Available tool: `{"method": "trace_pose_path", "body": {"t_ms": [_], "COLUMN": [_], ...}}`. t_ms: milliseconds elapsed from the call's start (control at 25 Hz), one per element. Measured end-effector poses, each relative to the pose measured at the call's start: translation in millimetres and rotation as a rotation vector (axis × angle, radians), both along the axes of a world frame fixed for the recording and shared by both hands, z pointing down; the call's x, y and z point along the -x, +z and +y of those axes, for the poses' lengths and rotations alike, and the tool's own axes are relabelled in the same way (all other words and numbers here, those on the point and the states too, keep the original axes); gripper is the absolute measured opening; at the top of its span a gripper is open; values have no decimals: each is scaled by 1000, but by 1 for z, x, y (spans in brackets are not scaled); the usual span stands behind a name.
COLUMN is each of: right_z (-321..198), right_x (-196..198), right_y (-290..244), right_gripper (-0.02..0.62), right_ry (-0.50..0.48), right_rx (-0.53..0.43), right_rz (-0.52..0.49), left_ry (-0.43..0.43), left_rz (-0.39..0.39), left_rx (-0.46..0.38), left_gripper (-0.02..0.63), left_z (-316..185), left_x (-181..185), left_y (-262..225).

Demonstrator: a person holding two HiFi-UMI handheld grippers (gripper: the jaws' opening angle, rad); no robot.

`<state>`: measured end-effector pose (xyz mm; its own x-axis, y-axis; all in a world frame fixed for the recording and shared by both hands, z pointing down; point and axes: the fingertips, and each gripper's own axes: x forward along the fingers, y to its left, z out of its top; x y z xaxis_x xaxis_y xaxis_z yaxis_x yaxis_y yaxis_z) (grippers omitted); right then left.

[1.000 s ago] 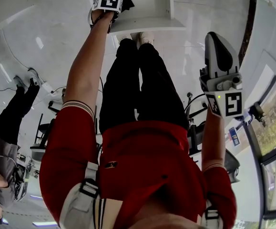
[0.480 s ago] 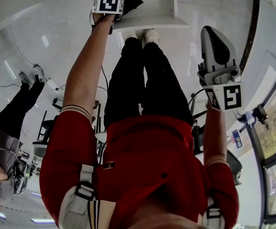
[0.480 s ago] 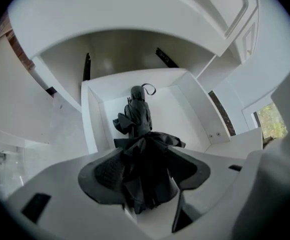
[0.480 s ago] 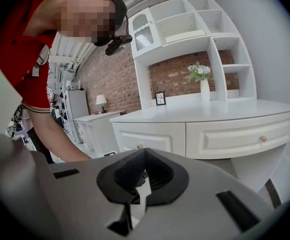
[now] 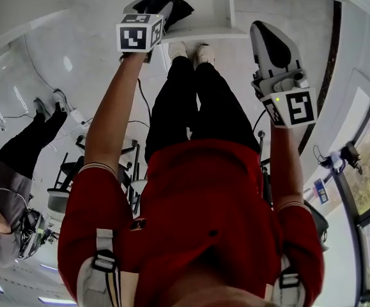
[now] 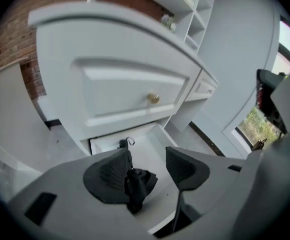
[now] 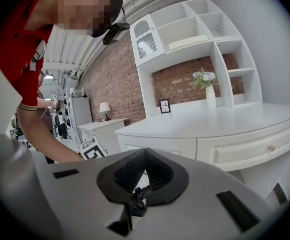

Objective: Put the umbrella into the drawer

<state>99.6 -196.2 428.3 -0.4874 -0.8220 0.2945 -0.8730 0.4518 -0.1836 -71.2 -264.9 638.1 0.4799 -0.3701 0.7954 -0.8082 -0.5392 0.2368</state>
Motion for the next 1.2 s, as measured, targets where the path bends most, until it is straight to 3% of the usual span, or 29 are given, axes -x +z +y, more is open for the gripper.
{"method": "trace_pose_path", "body": {"t_ms": [160,480,800,1200], "right_z": [-5,-13,-3,21], "right_x": [7,20,26,31], "right_y": [-32,-103,-170,-224], "right_gripper": [-2,-2,-2,-2], "right_ry": [-6,-34,-48,-59], "right_rx": [-41,-140,-241,-340], "right_rz": [-39,-100,-121,-116], "left_ry": [-4,-4,59,109], "left_rz": [136,326,367,349], "left_rx": [-162,-440,-644,-831], "left_gripper": [222,71,9,6], "left_z": [6,19,42,72], "left_x": [-13,-31,-38,-29], "left_y": [-93,-260,-362,-440]}}
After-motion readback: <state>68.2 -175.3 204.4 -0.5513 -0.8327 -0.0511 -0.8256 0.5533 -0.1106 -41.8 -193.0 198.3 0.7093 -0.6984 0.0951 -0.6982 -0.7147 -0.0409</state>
